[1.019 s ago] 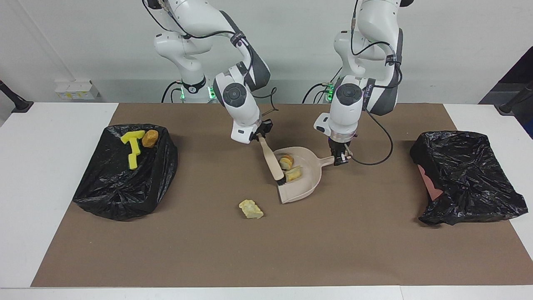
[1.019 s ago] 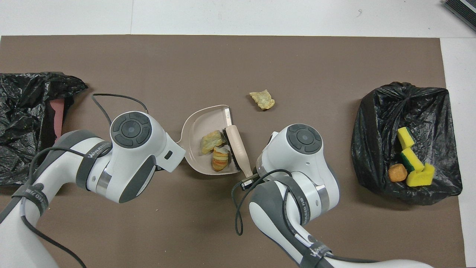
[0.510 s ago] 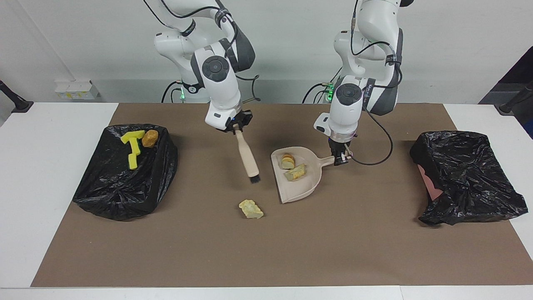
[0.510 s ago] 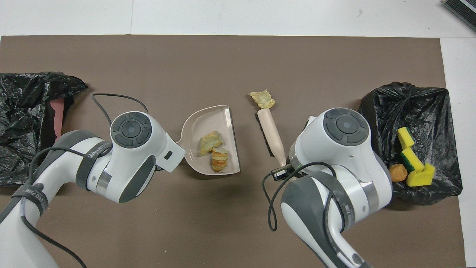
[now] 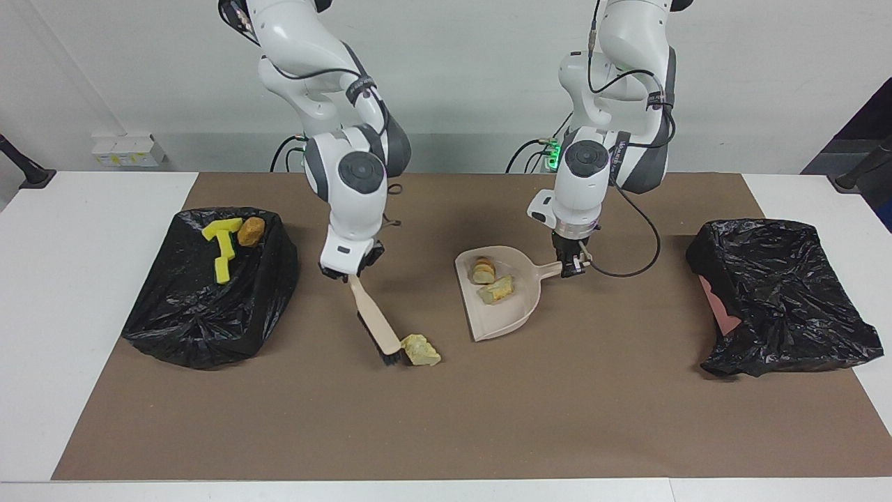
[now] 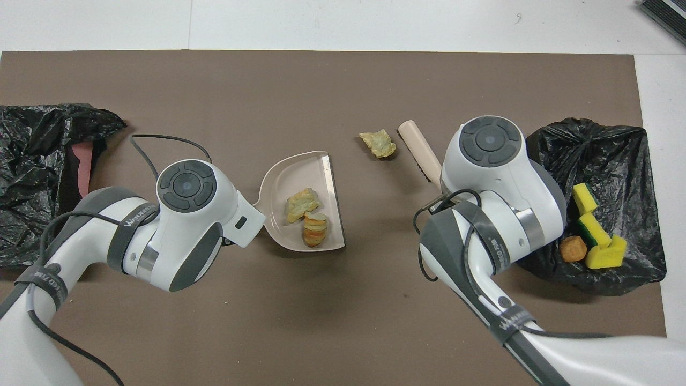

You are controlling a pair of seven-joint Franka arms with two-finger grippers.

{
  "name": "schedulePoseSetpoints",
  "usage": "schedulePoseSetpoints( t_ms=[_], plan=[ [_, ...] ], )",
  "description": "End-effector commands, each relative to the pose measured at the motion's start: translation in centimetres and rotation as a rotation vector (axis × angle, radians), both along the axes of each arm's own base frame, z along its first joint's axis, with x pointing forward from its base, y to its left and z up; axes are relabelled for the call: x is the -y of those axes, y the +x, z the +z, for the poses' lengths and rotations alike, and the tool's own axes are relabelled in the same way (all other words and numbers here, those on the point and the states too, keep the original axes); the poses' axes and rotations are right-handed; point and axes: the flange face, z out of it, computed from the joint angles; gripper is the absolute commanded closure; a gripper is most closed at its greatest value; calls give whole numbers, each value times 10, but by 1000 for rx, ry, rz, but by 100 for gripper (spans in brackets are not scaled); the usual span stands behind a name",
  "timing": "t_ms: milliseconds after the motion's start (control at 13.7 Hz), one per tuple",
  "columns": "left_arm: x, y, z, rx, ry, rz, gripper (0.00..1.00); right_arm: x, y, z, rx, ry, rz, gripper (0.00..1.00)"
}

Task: Sweep and dump trash in bin
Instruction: 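Carry the dustpan to the nearer black bag with the left gripper and tip it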

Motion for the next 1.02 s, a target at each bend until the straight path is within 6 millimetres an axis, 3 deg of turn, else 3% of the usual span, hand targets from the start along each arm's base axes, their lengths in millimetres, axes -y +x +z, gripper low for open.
schedulePoseSetpoints(
  t_ms=[0, 146, 364, 582, 801, 946],
  plan=[
    [-7, -5, 4, 7, 20, 1, 100, -22, 18, -11, -4, 22, 56, 100],
    [-7, -7, 2, -2, 25, 7, 100, -55, 1, -16, -58, 76, 87, 100],
    [-7, -7, 3, 0, 26, 28, 100, -86, -31, -17, -175, 229, 62, 100],
    [-8, -9, 2, -11, 33, 30, 100, -98, -55, -19, -241, 307, -1, 100],
    [-9, -9, 2, -12, 33, 32, 100, -112, -61, -16, -271, 416, -99, 100],
    [-16, -6, 2, -15, 34, 38, 100, -123, -65, 1, -268, 474, -152, 100]
  ],
)
